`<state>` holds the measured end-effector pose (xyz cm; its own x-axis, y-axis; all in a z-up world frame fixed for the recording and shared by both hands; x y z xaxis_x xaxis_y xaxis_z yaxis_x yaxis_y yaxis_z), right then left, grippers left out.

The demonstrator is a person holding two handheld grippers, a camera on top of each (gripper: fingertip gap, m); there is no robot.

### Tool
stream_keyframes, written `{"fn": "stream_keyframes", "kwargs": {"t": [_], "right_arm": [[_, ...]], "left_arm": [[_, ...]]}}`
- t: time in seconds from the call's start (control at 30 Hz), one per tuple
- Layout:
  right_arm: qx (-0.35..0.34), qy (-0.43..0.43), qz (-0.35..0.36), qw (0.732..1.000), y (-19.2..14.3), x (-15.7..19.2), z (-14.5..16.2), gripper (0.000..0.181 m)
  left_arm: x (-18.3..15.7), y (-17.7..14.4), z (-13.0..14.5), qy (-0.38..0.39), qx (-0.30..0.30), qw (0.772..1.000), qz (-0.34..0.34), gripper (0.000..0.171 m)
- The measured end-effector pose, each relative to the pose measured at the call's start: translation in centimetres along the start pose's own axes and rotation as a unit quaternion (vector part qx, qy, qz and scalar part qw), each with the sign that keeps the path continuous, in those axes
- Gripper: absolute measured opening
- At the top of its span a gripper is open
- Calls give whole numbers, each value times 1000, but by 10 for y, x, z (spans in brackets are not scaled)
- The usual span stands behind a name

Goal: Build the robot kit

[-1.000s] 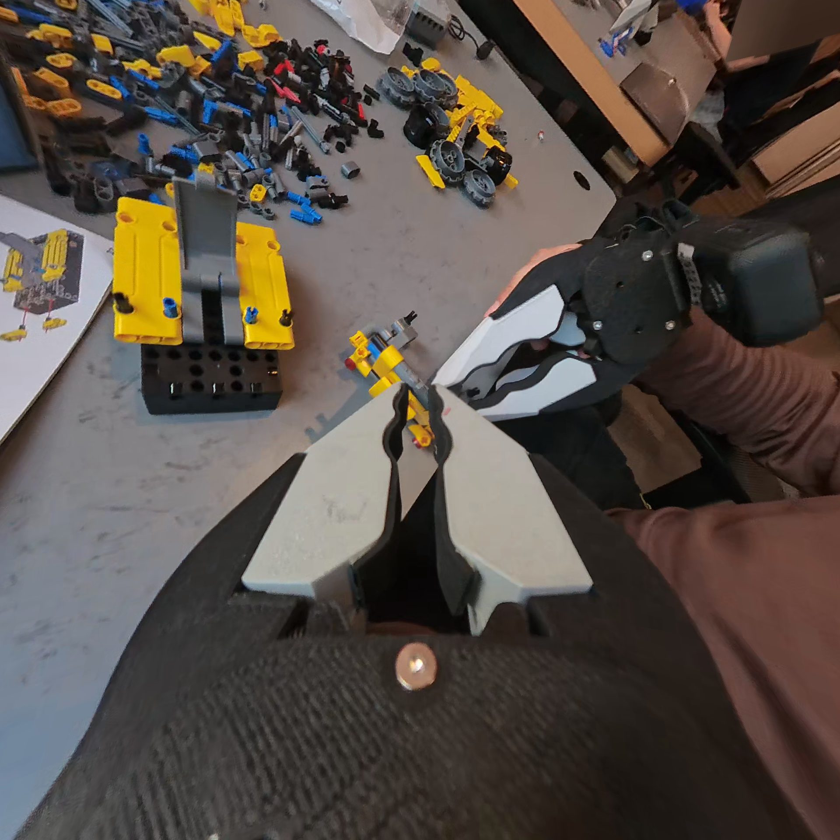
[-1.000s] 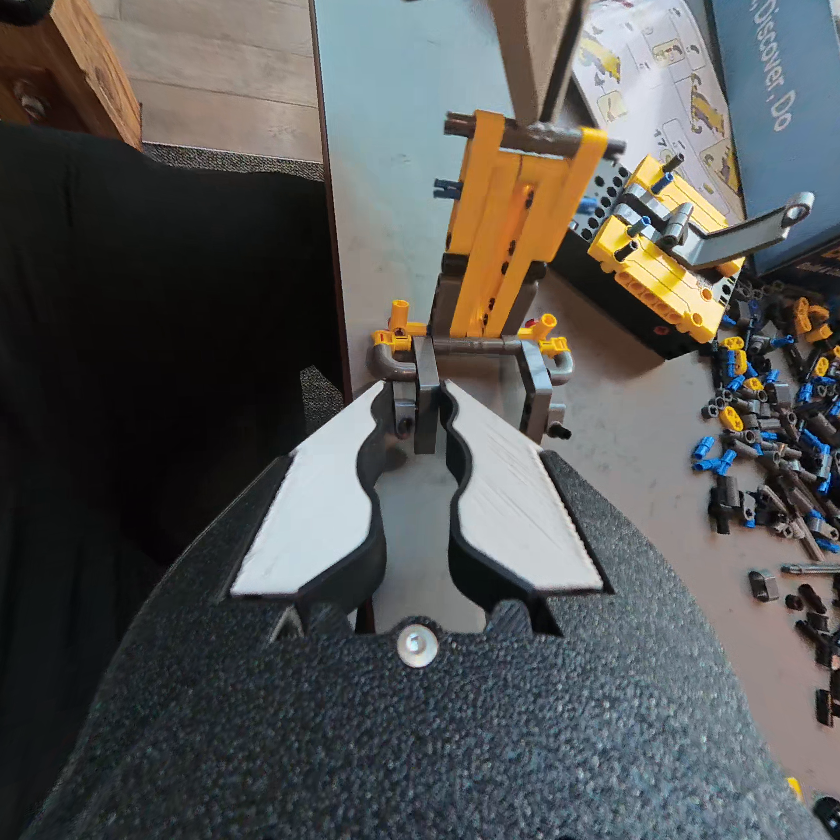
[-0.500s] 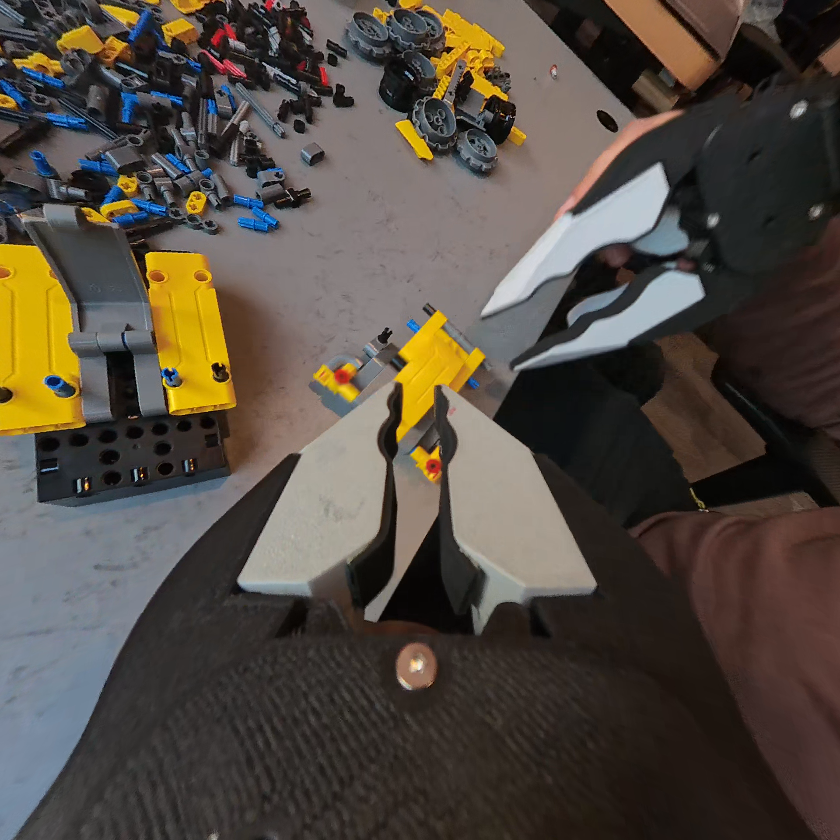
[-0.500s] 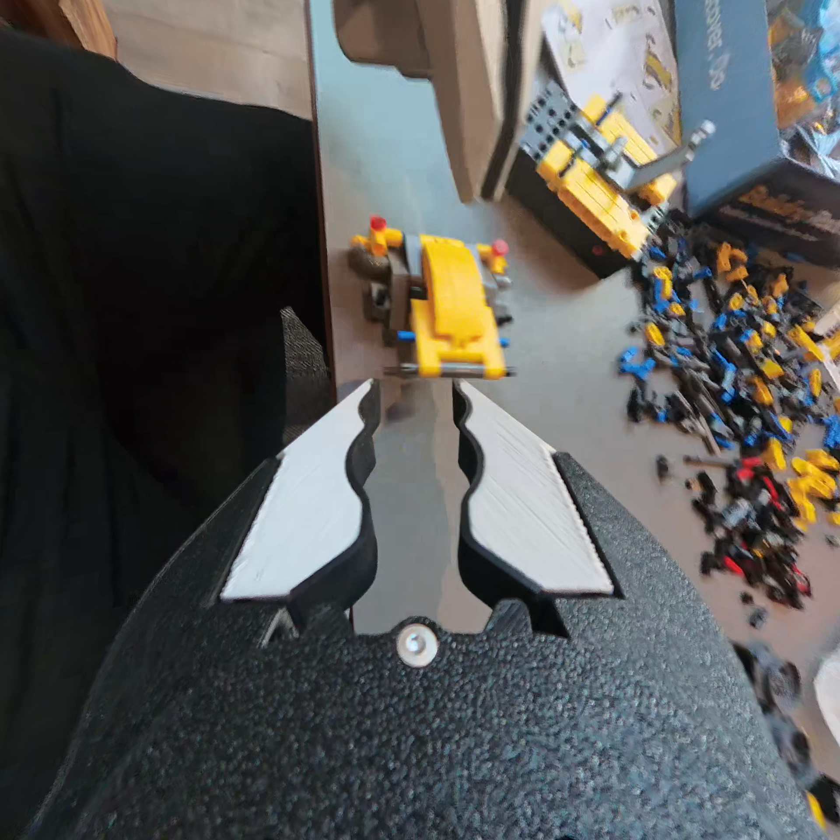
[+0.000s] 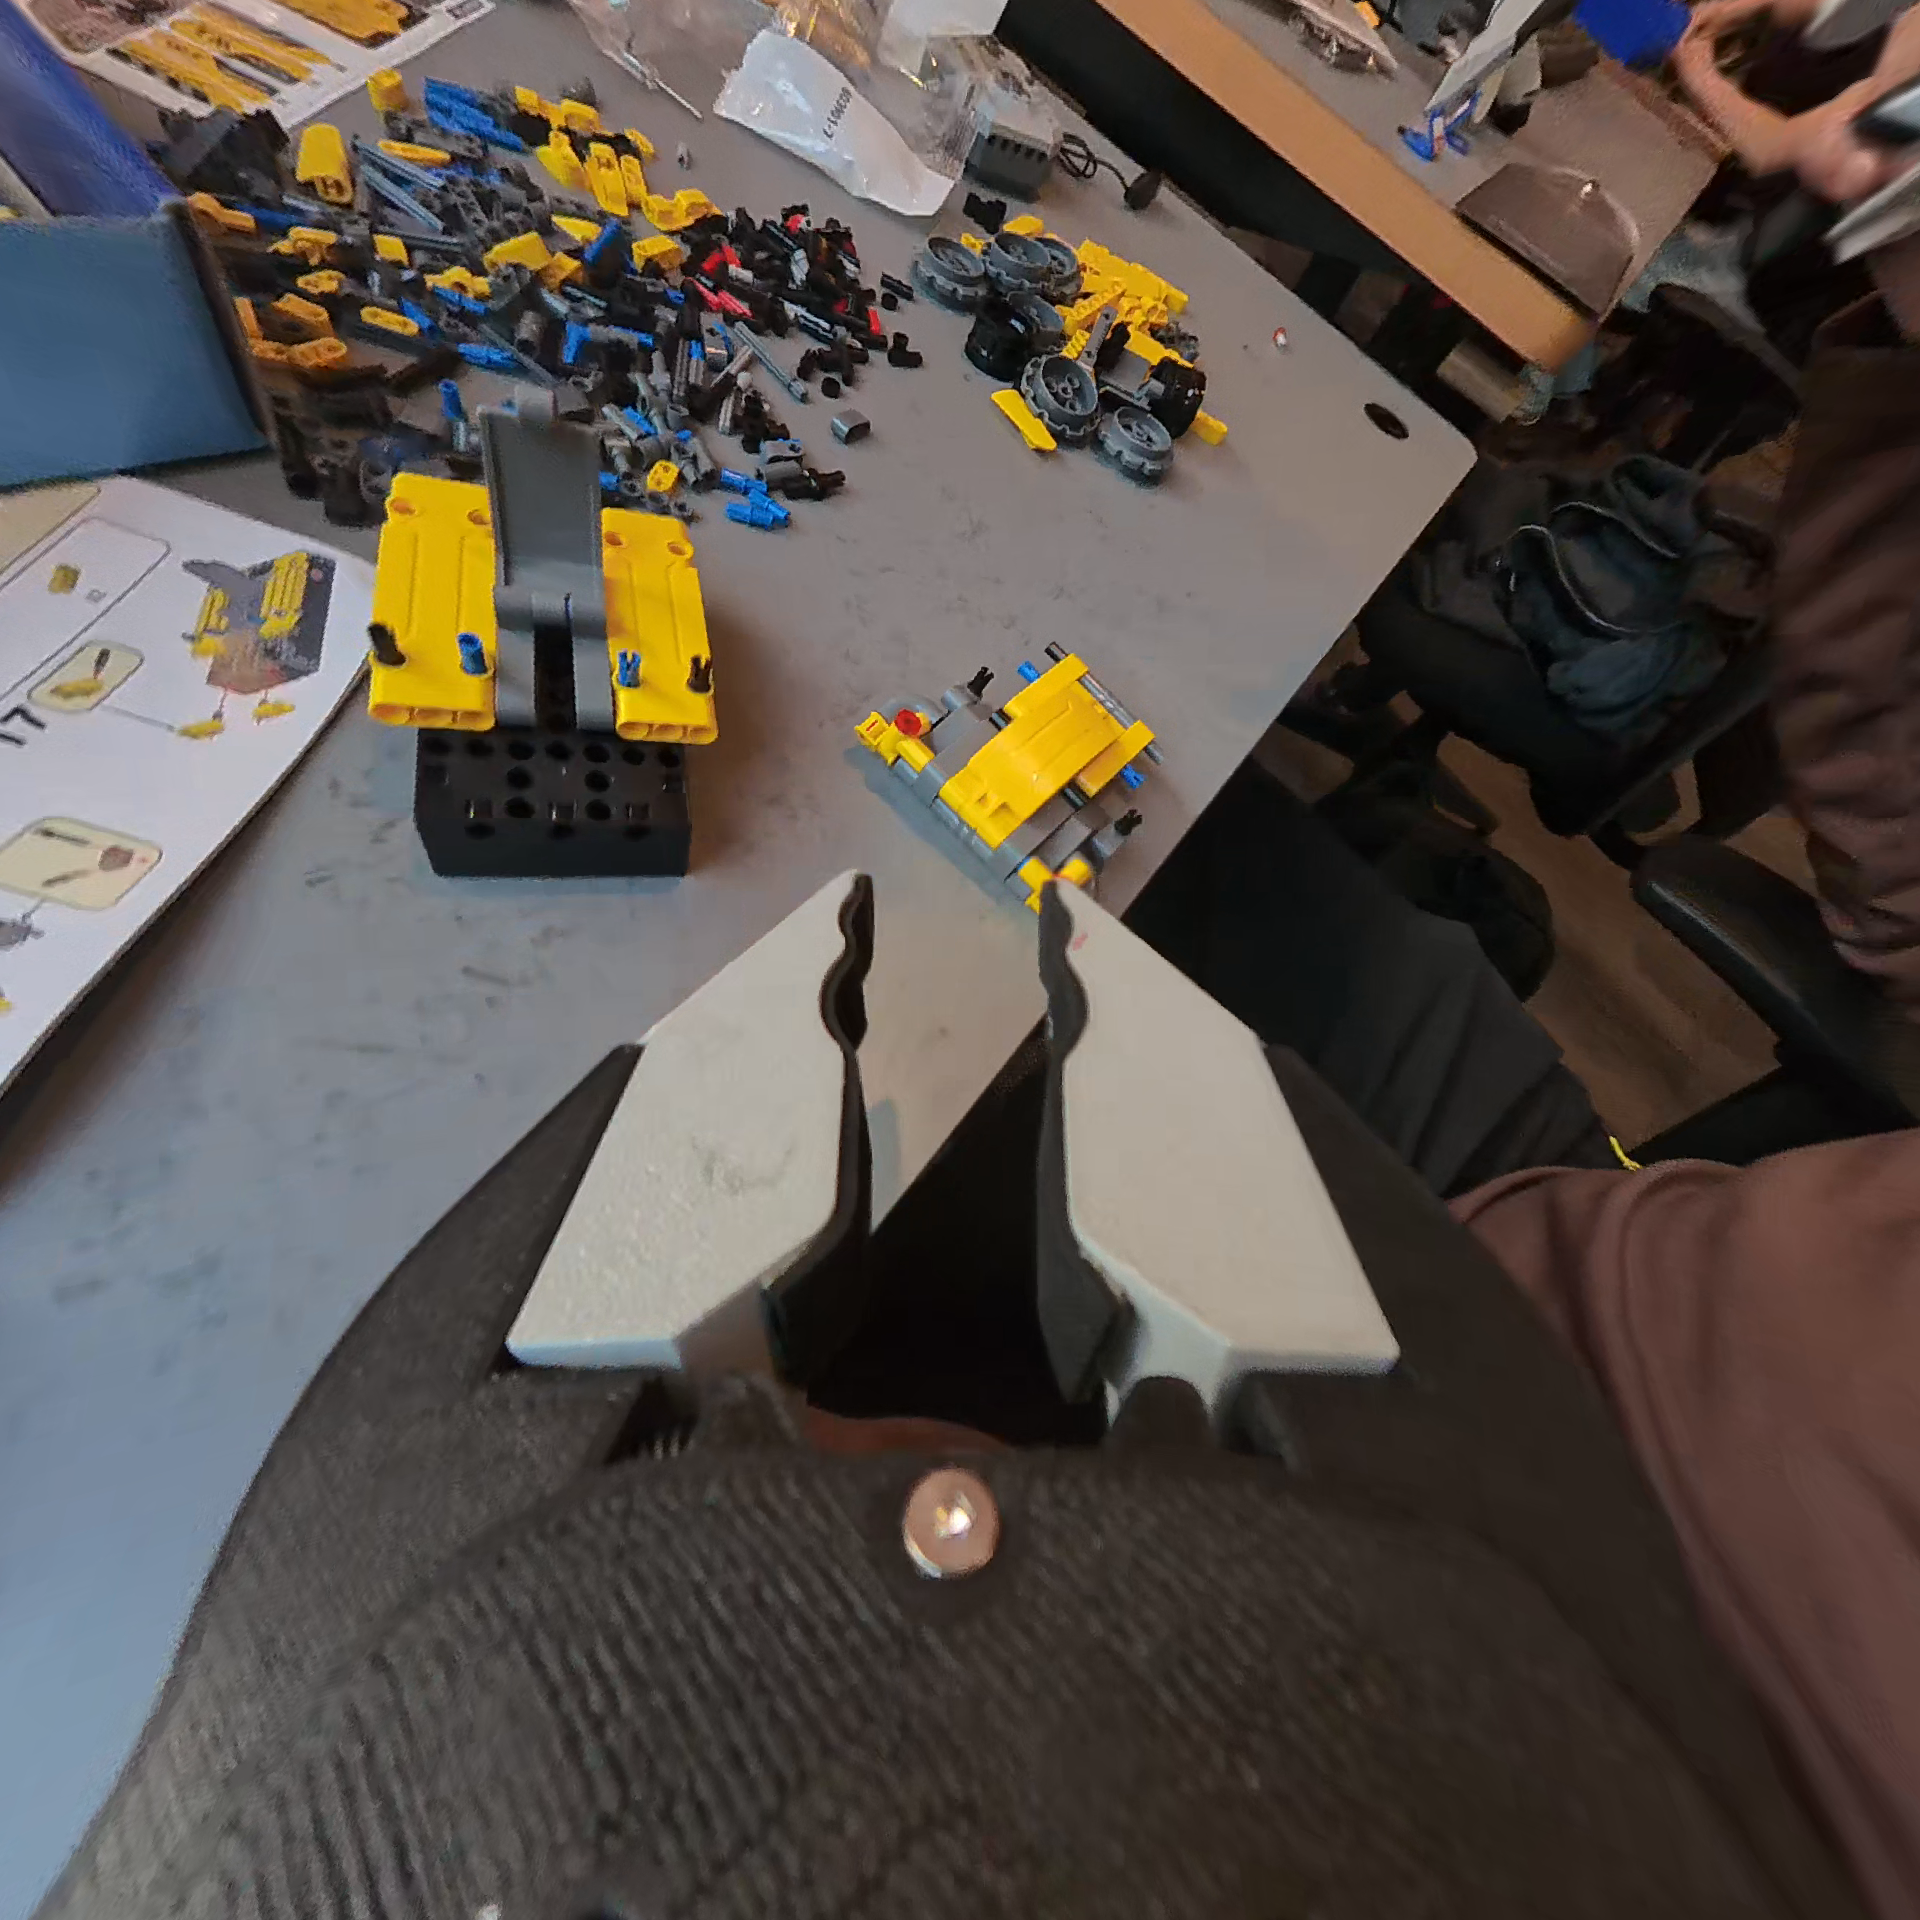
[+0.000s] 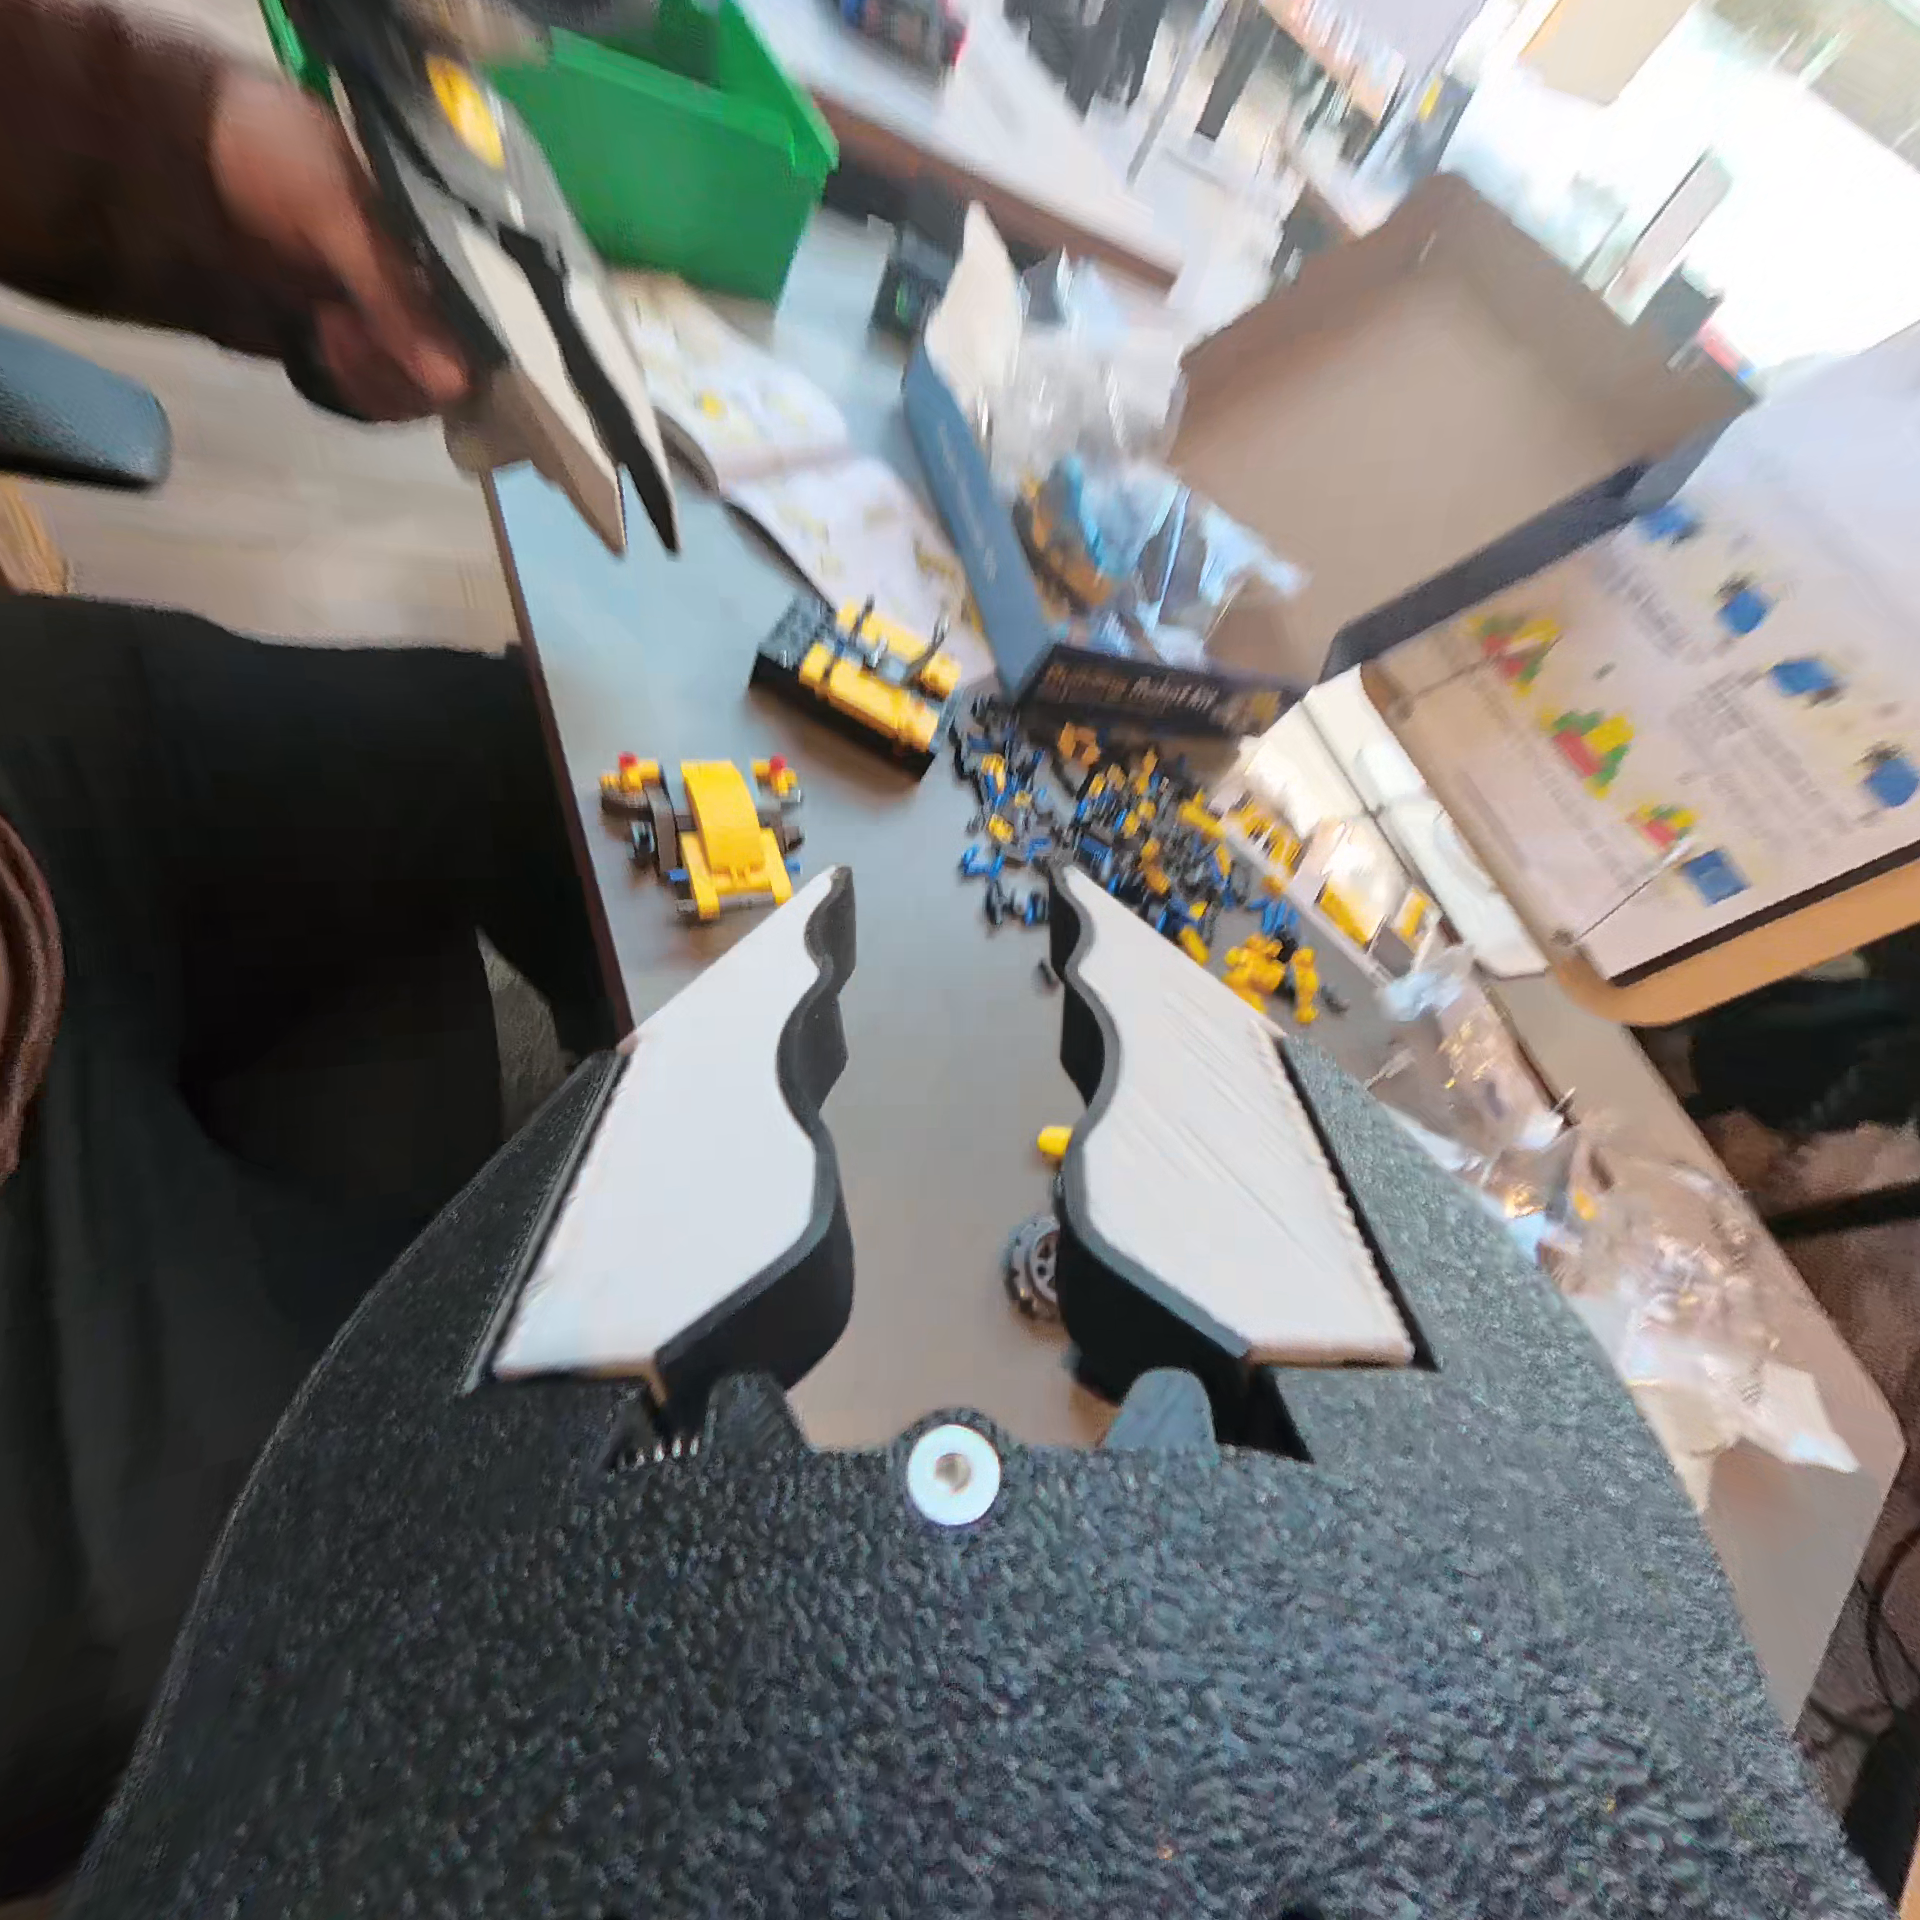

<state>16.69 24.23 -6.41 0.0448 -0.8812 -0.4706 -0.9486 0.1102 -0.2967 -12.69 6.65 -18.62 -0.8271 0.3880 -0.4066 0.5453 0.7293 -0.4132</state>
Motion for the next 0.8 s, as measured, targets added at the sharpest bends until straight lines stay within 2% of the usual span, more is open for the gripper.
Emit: {"fn": "stream_keyframes", "kwargs": {"t": [0.13,0.23,0.33,0.4,0.47,0.53,0.6,0.67,0.73,0.8], "right_arm": [[-102,22,-11,995,-53,-2,-22,33],[-121,58,-44,990,-74,0,-13,32],[-85,109,-96,986,-67,15,19,33],[-44,149,-133,979,-50,35,48,33],[-4,190,-141,972,-30,56,77,34],[-5,230,-104,967,-13,72,99,39],[-34,283,-29,958,2,76,115,56],[-20,323,22,946,15,76,129,60],[-2,325,50,944,24,74,126,63],[-39,327,74,941,32,76,113,48]], "left_arm": [[10,-7,27,-16,-7,1000,-1,34],[21,-6,43,-14,15,999,-24,40],[21,0,51,26,25,999,-29,44],[18,3,51,53,2,998,-16,44],[15,5,51,62,-38,997,1,45],[13,4,50,54,-91,994,10,59],[9,3,49,44,-139,989,29,76],[5,5,48,56,-156,986,35,89],[1,10,48,104,-145,984,25,86],[-3,17,51,162,-121,979,3,68]]}}
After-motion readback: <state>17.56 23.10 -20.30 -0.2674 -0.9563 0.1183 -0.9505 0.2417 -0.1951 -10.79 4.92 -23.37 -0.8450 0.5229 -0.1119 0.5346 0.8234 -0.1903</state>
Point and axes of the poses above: each gripper's, where its closed fingertips meet, y out along the fingers, z out of its underside, x = y × z across the jaws, the point moved 7 cm from there along -y, back along the fingers, and after that the axes turned 8 degrees about z, right-handed, at the moved point
